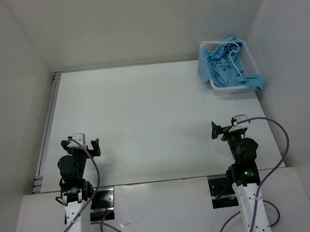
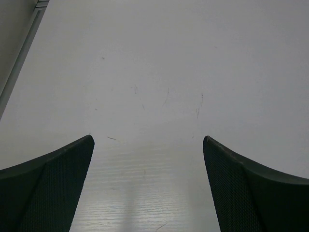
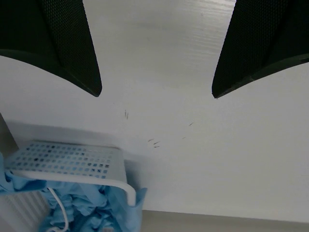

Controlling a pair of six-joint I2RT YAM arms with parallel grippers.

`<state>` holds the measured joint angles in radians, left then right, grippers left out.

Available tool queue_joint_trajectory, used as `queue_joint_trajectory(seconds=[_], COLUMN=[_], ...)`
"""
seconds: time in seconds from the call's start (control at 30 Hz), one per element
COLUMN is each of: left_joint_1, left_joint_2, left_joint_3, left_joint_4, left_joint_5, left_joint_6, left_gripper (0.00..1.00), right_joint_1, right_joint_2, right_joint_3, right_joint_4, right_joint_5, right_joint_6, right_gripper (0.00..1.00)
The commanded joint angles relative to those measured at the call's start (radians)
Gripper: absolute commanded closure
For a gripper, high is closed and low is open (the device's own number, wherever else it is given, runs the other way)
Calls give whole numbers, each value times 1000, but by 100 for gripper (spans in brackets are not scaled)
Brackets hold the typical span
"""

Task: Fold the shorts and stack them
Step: Grab the shorts from the pile

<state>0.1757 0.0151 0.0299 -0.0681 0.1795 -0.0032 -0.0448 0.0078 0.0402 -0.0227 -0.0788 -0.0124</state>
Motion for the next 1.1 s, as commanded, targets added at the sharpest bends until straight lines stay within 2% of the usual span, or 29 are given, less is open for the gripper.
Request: queue_joint_trajectory(seconds=[0.0, 0.13, 0.2, 0.23, 0.27, 0.3, 0.33, 0.37, 0.4, 0.43, 0.47, 0.5, 0.53, 0.57, 0.6, 0.63, 0.67, 0.7, 0.73, 0.8, 0.83, 0.87, 0.9, 0.93, 0.97, 1.0, 1.03, 1.07], left_joint_1=[-2, -2, -2, -2, -2, -2, -2, -2, -2, -2, -2, -11, -12, -12, -12, -25, -25, -53, -65, -88, -117, -134, -156, -203, -231, -252, -269, -278], left_joint_2=[-41, -41, -41, -41, -41, -41, -41, -41, -41, -41, -41, -41, -41, -41, -41, -41, -21, 0, 81, 214, 374, 457, 620, 696, 773, 936, 1020, 1177], left_joint_3=[-18, -18, -18, -18, -18, -7, 26, 37, 57, 79, 93, 70, 47, 22, 4, 4, 27, 50, 108, 189, 241, 358, 425, 494, 633, 706, 785, 858], left_joint_4=[33, 33, 33, 33, 33, 33, -37, -50, -86, -302, -411, -347, -115, 4, 186, 245, 286, 327, 339, 340, 330, 317, 285, 257, 231, 158, 95, -14], left_joint_5=[-2, -2, 8, 8, 38, 102, 362, 482, 608, 733, 884, 900, 900, 910, 910, 910, 910, 891, 868, 756, 715, 665, 558, 501, 427, 285, 232, 200], left_joint_6=[3, 3, 3, 3, 3, 3, 3, 3, 3, 3, 3, 3, 3, 3, 3, 3, 3, 3, 3, 3, 3, 3, 3, 3, 3, 3, 3, 3], left_gripper=[0, 0, 0, 0, 0, 0, 0, 0, 0, 0, 0, 0, 0, 0, 0, 0, 0, 0, 0, 0, 0, 0, 0, 0, 0, 0, 0, 0], right_joint_1=[-6, -6, -6, -6, -6, -6, -6, -6, -6, -6, -6, -6, -6, -6, 6, 19, 19, 35, 46, 104, 134, 187, 187, 187, 134, 100, 70, 19], right_joint_2=[-20, -20, -20, -20, -20, -20, -20, -20, -20, -20, -20, -20, -20, -11, 15, 49, 98, 233, 317, 499, 693, 796, 905, 1125, 1232, 1329, 1509, 1591], right_joint_3=[-17, -17, -8, 9, 48, 70, 70, 55, 46, 46, 30, 18, 18, 18, 67, 110, 204, 255, 309, 508, 582, 754, 847, 944, 1150, 1246, 1423, 1502], right_joint_4=[29, 75, 119, 135, -257, -421, -284, -219, -189, -146, -29, 34, 105, 207, 208, 189, 172, 190, 216, 298, 319, 319, 253, 204, 138, -2, -55, -98], right_joint_5=[-214, -278, -458, -593, -707, -672, -650, -650, -650, -665, -686, -706, -761, -789, -805, -818, -808, -788, -758, -571, -467, -236, -134, -52, 8, 8, 8, -2], right_joint_6=[-226, -277, -409, -602, -1111, -1956, -1925, -1878, -1900, -1929, -1921, -1902, -1840, -1784, -1720, -1710, -1697, -1677, -1590, -1411, -1158, -1055, -964, -802, -734, -668, -538, -478], right_gripper=[1, 1, 1, 0, 0, 2, 2, 2, 2, 2, 2, 2, 2, 2, 2, 2, 2, 2, 2, 2, 2, 2, 2, 2, 2, 2, 2, 2])
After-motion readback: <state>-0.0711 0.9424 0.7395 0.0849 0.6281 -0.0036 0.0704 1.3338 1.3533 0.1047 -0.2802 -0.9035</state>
